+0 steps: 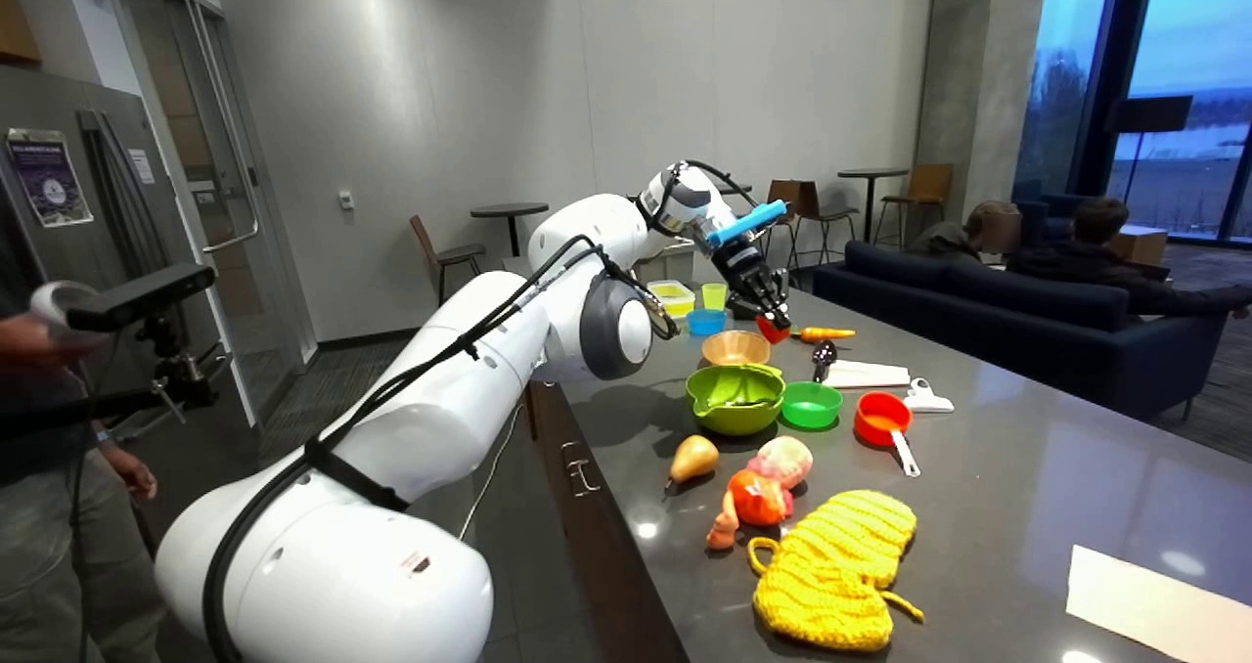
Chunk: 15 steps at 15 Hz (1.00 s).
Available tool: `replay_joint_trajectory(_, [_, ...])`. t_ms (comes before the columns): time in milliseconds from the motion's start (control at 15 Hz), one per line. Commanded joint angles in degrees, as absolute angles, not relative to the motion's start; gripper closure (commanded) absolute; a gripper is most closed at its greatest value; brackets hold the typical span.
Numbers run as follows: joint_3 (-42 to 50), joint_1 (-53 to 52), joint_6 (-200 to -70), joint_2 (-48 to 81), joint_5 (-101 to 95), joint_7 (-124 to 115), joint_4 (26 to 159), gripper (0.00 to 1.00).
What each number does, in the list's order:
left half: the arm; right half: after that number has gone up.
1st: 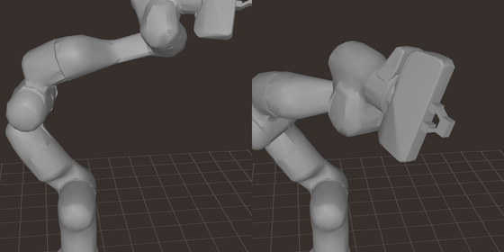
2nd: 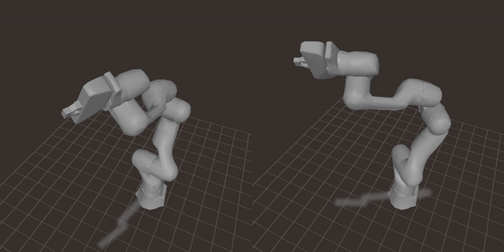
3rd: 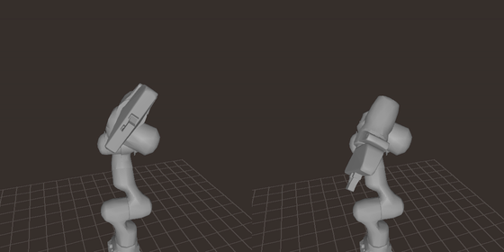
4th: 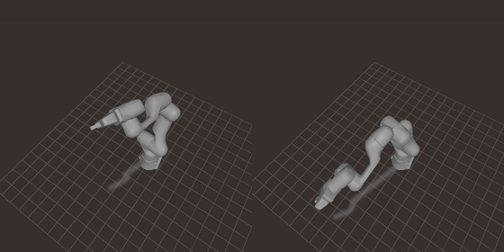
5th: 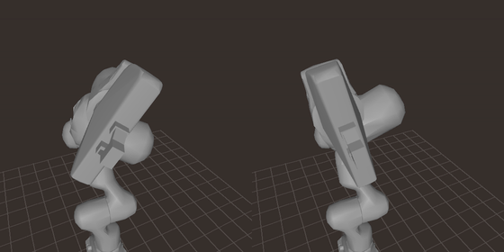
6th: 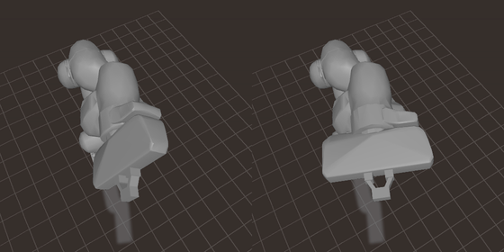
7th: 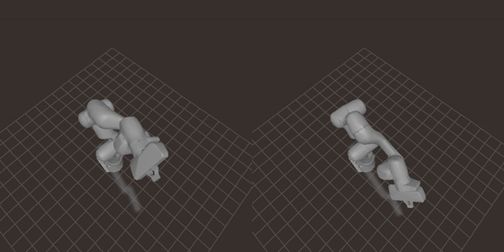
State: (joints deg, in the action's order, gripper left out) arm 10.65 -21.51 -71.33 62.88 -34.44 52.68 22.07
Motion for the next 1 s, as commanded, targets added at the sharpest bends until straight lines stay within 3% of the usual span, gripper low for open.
replay_joint_trajectory(0, [11.34, -21.48, -70.71, 64.29, -33.89, 53.16, 20.06, 0.95])
replay_joint_trajectory(133, [11.04, -21.23, -71.28, 64.94, -33.37, 51.89, 19.81, 0.99])
replay_joint_trajectory(933, [17.14, -29.83, -85.1, 64.38, -53.53, 75.07, 21.24, 0.99])
